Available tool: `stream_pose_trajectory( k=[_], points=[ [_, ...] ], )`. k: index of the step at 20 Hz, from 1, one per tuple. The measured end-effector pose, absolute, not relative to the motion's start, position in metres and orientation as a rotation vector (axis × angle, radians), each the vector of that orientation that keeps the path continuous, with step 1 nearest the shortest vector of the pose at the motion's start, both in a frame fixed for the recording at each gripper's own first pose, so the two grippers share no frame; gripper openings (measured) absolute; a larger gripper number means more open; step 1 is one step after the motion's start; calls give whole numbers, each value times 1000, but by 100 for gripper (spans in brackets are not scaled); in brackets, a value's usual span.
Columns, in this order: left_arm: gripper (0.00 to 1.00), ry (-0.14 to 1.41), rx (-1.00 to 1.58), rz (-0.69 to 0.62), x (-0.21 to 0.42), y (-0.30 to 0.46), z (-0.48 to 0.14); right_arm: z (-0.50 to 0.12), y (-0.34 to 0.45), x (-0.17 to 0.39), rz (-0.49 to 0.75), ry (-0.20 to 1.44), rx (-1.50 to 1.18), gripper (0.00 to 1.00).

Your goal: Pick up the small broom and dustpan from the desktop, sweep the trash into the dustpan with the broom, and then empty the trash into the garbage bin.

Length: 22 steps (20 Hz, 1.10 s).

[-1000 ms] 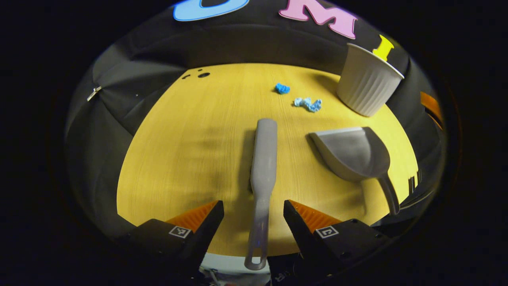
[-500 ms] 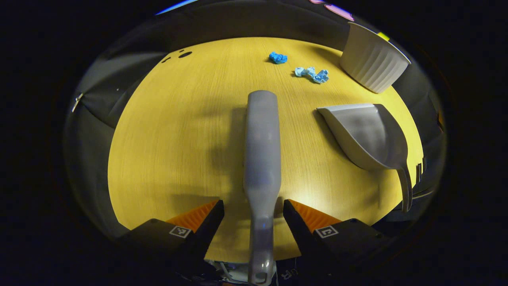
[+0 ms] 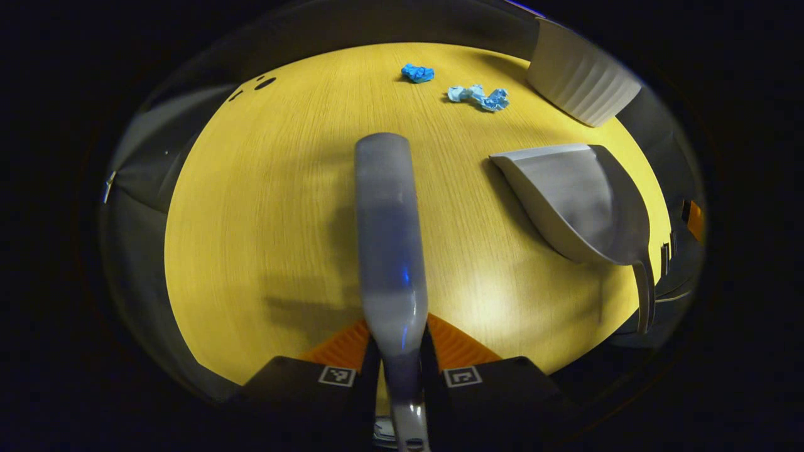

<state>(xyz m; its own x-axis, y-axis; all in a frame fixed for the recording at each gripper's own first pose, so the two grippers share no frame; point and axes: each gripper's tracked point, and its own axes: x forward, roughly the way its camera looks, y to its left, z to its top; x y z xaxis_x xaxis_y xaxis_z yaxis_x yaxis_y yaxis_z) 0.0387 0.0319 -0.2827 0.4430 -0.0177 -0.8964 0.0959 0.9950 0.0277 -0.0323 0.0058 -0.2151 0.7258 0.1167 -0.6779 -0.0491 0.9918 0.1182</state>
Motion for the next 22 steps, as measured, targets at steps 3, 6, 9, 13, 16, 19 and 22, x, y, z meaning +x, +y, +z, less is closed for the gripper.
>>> stream_pose_trajectory(
  k=[3, 6, 9, 13, 16, 19, 22],
  points=[
    [29, 1078, 64, -103, 40, 32, -283, -223, 11, -39, 103, 789, 84, 99],
    [29, 1054, 14, -139, 35, 34, -284, -232, 13, -47, 86, 828, 84, 99],
    [22, 1013, -19, -143, 27, 46, -278, -241, 16, -55, 63, 870, 112, 99],
    [25, 920, -18, -159, 24, 60, -253, -254, 18, -65, 41, 921, 119, 99],
    [25, 867, -14, -168, 24, 66, -237, -273, 20, -67, 36, 961, 98, 99],
    [25, 829, 4, -165, 24, 73, -223, -290, 16, -66, 44, 977, 48, 99],
    [25, 817, -8, -159, 26, 75, -212, -306, 10, -62, 42, 994, -16, 99]
  ],
)
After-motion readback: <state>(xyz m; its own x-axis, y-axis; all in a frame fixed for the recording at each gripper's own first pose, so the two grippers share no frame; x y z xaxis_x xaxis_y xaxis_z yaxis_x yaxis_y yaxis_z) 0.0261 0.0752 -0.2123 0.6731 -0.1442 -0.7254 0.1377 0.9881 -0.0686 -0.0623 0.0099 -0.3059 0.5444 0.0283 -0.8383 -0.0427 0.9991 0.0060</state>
